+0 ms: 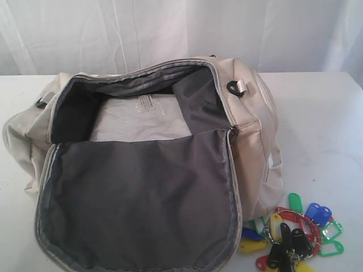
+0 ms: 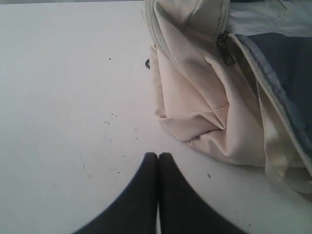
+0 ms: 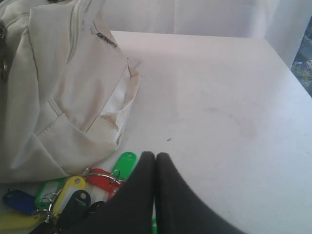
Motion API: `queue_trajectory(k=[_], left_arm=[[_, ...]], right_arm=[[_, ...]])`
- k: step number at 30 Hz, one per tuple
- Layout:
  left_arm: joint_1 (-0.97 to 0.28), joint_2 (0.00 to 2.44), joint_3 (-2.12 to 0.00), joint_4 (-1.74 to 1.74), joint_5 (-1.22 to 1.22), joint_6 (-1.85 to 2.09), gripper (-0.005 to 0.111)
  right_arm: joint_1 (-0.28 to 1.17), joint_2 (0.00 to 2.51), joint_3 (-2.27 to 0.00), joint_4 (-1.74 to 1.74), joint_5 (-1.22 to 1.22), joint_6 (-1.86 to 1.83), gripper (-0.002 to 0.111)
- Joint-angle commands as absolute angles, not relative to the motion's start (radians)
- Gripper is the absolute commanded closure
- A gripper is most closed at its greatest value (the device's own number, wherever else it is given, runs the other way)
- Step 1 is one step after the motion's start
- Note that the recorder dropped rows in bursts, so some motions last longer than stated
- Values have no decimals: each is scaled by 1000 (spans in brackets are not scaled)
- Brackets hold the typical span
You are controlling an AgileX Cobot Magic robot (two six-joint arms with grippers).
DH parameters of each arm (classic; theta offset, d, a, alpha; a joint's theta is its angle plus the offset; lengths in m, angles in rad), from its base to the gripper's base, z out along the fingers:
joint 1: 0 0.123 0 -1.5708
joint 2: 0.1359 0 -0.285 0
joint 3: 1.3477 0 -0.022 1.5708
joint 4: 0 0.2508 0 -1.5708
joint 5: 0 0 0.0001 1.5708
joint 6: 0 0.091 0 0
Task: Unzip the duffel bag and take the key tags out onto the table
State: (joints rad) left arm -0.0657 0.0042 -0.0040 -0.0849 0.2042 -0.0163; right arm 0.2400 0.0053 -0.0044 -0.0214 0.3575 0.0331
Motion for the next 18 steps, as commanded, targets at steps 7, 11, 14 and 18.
queue_trajectory(k=[7, 11, 14, 18], left_arm=[[-62, 0, 0, -87, 201, -23, 107], [-62, 0, 0, -87, 201, -23, 107], [-58, 0, 0, -87, 201, -23, 107], [-55, 0, 0, -87, 201, -23, 107]], right_arm=[[230, 0, 0, -26, 344, 22, 108], [230, 0, 0, -26, 344, 22, 108], [230, 0, 0, -26, 344, 22, 108], [230, 0, 0, -26, 344, 22, 108]])
